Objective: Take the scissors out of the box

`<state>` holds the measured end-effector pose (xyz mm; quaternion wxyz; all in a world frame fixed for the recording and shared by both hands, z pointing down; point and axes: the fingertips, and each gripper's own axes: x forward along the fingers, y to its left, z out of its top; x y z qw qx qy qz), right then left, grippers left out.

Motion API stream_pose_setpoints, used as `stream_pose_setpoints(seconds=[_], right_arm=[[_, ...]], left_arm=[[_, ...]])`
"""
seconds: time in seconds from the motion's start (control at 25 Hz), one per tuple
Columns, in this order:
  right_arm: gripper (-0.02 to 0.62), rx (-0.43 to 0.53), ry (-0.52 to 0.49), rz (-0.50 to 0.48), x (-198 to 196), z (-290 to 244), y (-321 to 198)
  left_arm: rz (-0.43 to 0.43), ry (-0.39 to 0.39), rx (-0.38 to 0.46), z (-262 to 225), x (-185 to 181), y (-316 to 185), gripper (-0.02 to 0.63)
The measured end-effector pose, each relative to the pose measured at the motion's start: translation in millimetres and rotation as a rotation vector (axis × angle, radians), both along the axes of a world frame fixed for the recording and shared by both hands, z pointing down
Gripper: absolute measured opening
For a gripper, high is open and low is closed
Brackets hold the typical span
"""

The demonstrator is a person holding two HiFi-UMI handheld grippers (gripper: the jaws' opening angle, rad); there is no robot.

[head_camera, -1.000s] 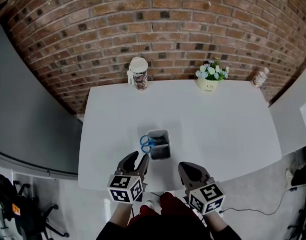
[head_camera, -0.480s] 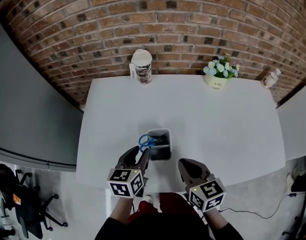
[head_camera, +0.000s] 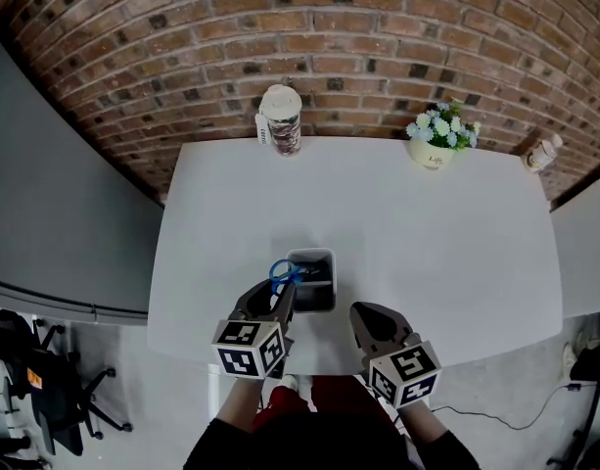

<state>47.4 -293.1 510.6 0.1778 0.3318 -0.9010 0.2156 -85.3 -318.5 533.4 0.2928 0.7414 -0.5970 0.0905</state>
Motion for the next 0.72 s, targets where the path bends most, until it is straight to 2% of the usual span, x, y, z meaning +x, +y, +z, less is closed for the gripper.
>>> stream_pose_setpoints(seconds=[0.12,0.48,0.72], right_arm=[[0.008,-0.007,0.001,0.000,0,2,-3],[0.009,0.015,-0.004,-0.002,-2,2,-7],[0.009,-0.002,-0.003,-0.012,-7,-2,-2]], left_arm=[[-0.006,-0.006,0.001,-2,-1,-2,0.086],[0.037,-0.023,0.012,-11,7,-2,0.069],[0.065,-0.013,0.030,-16,12,-1,0.049]])
